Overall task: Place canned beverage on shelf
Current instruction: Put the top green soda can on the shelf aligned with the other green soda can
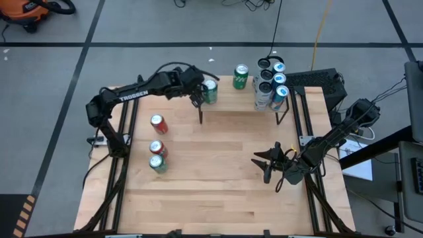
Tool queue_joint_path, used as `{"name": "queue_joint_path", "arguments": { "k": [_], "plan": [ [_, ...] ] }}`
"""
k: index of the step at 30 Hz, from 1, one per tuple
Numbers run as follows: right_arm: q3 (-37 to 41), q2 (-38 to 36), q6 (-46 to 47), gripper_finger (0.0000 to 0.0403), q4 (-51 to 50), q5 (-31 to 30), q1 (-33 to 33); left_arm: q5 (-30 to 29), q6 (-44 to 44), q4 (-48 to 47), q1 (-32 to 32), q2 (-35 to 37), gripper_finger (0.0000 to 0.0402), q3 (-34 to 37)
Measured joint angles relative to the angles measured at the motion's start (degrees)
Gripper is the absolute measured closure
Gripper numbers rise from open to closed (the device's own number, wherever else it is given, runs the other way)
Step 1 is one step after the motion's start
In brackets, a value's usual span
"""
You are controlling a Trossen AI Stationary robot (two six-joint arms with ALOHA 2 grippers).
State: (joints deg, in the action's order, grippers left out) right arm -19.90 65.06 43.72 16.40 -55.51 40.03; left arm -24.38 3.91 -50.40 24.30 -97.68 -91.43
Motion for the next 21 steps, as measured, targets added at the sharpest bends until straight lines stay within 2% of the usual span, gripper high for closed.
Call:
{"name": "queue_joint_path", "arguments": {
  "k": [3, 9, 21],
  "plan": [
    [0.00, 0.00, -0.04, 0.0268, 0.00, 0.00, 0.00, 4.34, -1.38, 3.65, 0.26, 0.04, 0.0176, -0.01],
    [0.00, 0.00, -0.89, 0.0270, -0.02, -0.07, -0.02, 8.47, -1.26, 4.59, -0.57, -0.29, 0.0207, -0.01],
    [0.00, 0.00, -0.91, 0.0271, 0.06, -0.14, -0.04, 13.74, -1.45, 13.95, -5.91, -0.60, 0.0215, -0.01]
  ]
}}
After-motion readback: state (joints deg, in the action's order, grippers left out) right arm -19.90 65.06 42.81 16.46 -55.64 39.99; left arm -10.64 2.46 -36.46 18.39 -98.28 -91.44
